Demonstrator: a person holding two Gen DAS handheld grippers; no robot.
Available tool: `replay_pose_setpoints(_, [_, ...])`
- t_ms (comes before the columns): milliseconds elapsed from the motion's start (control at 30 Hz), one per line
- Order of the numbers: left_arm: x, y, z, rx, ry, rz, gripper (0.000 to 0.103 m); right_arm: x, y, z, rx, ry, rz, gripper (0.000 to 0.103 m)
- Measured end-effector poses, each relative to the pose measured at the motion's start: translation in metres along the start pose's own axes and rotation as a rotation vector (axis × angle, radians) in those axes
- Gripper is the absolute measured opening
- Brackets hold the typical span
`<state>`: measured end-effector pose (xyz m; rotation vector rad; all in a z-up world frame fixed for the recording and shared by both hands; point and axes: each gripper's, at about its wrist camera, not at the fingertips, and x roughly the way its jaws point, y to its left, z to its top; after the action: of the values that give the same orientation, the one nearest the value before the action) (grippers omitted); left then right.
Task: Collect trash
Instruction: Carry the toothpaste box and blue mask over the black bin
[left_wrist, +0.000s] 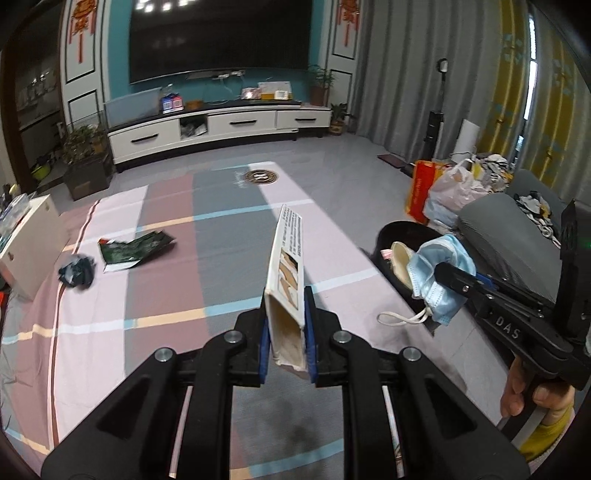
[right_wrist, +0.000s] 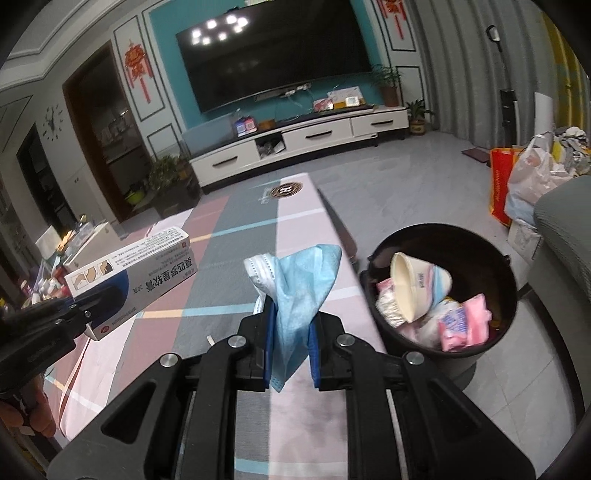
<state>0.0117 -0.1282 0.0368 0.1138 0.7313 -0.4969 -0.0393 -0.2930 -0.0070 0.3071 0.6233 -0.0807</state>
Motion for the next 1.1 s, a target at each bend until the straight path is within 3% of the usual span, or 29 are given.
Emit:
replay_pose_setpoints(567, [0.024, -0.081, 0.028, 0.136, -0.006, -0.111, 0.017, -0.022, -0.07, -0.004, 0.12, -0.069, -0.088, 0.016])
replay_pose_setpoints(1100, [0.08, -0.14, 0.034, 0.232, 0.063, -0.184, 0.017, -0.016, -0.129, -0.017, 0.241, -0.075, -0.137, 0.016])
